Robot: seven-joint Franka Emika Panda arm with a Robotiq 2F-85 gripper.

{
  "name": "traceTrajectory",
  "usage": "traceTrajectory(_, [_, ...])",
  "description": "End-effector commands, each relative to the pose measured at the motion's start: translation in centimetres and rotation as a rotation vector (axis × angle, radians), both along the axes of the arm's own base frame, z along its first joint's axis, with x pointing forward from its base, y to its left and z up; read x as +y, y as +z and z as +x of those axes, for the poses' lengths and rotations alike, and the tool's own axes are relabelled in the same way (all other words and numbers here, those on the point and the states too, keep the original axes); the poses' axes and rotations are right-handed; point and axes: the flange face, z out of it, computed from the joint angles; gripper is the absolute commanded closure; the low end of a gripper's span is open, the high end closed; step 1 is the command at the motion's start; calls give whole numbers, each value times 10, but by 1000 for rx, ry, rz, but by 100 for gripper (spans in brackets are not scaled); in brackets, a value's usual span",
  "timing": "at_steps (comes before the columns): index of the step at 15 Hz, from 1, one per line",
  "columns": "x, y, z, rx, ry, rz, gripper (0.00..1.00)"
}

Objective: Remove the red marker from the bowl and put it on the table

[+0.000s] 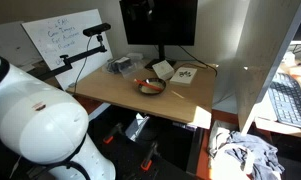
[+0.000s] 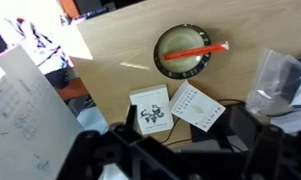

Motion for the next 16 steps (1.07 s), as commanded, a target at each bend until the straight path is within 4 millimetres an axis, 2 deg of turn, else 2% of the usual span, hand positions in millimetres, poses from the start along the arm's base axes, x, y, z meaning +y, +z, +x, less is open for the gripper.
traceTrajectory(1, [0, 1, 0, 1, 0, 0, 0])
traceTrajectory(7, [0, 1, 0, 1, 0, 0, 0])
traceTrajectory(9, [0, -8, 11, -4, -157, -23, 0])
traceTrajectory(12, [-4, -38, 41, 28, -321, 2, 0])
traceTrajectory(16, [4, -92, 95, 68, -538, 88, 0])
